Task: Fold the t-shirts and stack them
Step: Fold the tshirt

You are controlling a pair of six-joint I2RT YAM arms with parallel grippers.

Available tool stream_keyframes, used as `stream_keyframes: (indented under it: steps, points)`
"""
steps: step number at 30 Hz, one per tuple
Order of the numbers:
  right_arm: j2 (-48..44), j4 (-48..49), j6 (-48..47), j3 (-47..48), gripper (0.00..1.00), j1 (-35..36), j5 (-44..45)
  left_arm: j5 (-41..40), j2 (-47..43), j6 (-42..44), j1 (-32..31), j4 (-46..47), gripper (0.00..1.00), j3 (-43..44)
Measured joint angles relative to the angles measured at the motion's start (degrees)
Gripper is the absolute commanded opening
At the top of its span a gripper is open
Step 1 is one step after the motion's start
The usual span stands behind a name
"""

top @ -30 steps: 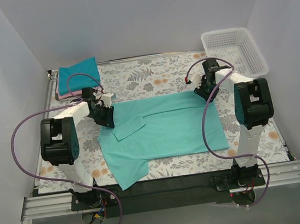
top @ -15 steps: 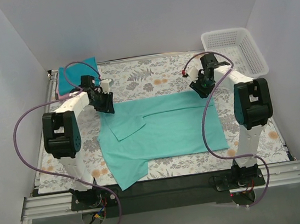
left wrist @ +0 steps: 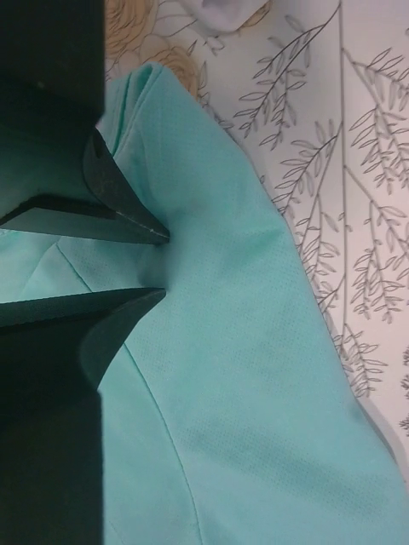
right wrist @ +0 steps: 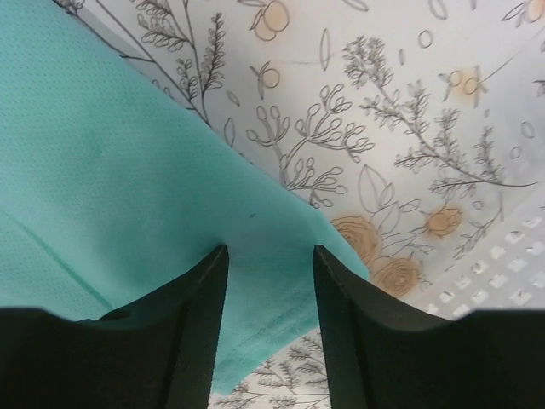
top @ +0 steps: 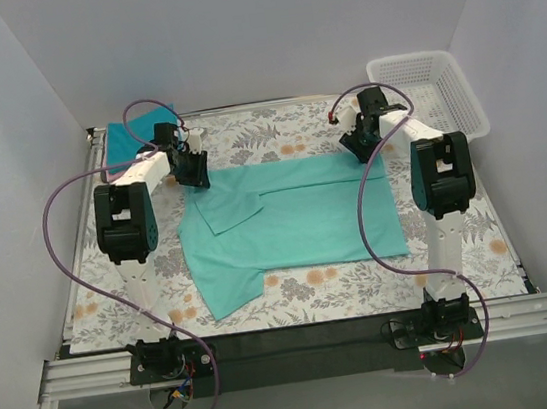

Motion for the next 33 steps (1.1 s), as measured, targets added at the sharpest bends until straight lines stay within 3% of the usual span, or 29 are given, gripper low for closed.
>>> stream_keyframes:
  steps: [6, 10, 13, 17, 21, 26, 33]
  points:
    - [-1.9, -1.0, -0.5, -0.7, 0.67, 0.0, -3.3, 5.1, -0.8, 1.4, 0.1, -1.3, 0.40, 1.3]
    - [-14.6, -4.2, -2.4, -9.7, 0.72, 0.3, -7.8, 10.2, -10.6, 4.7, 0.0, -3.6, 0.41, -4.5]
    - [-27.4, -6.3, -4.0, -17.0, 0.70, 0.6, -10.8, 12.8, -21.8, 7.6, 0.0, -5.7, 0.41, -11.7]
    - [-43.0, -8.2, -7.1, -29.9, 0.56, 1.6, -12.9, 16.3, -38.3, 14.0, 0.5, -9.3, 0.40, -22.9]
    - [-51.3, -10.7, -9.2, -42.7, 0.51, 2.9, -12.7, 17.2, -49.2, 20.7, 0.7, -13.7, 0.38, -34.1]
    - [-58.1, -13.3, -10.8, -54.8, 0.51, 4.7, -10.9, 15.6, -52.3, 25.8, 0.7, -18.6, 0.38, -43.6]
    - [-62.4, -9.2, -11.7, -63.9, 0.51, 6.7, -6.4, 13.6, -54.2, 27.7, 0.7, -19.8, 0.38, -47.0]
